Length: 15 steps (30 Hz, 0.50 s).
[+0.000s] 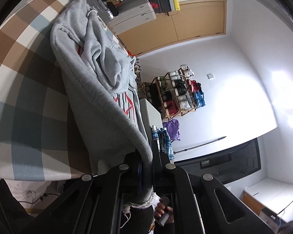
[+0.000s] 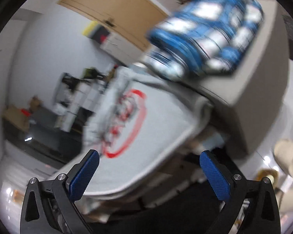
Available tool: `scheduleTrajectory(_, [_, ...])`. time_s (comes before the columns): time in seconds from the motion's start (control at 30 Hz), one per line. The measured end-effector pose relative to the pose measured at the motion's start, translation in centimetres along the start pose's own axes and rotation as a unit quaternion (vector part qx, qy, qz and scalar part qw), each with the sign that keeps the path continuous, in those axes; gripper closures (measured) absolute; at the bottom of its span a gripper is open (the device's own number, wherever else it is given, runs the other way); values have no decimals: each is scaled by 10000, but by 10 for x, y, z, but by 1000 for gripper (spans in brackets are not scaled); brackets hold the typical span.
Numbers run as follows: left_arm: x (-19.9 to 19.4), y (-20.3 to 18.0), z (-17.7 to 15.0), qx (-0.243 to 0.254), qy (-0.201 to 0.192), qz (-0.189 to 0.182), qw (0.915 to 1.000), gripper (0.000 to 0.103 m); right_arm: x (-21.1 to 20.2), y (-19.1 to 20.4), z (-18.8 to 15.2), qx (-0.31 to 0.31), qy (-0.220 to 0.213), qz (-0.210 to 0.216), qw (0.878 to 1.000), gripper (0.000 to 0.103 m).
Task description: Fold large clothes
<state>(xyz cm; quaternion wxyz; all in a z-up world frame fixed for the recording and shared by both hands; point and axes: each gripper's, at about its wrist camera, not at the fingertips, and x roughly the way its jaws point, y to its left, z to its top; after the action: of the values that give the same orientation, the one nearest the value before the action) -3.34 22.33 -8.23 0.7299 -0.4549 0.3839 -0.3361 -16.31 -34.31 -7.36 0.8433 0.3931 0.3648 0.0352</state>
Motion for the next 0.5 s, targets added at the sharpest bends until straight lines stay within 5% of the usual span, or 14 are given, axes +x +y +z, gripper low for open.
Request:
scheduleTrajectory(0.17, [2, -1, 5, 243, 67, -51, 9997, 101, 41, -22, 6, 224, -134, -287, 9992, 0])
scheduleTrajectory(0.3, [1, -1, 8, 350, 124, -152, 9992, 101, 56, -10, 12, -535, -716, -824, 9926, 0])
scheduleTrajectory(0.4, [1, -1, 8, 501, 165, -171, 9985, 101, 72, -3, 14, -1123, -725, -1174, 9840, 0])
scheduleTrajectory(0.5, [0, 1, 8, 585, 215, -207, 9978, 101, 85, -10, 22, -1005, -623, -1430, 9826, 0])
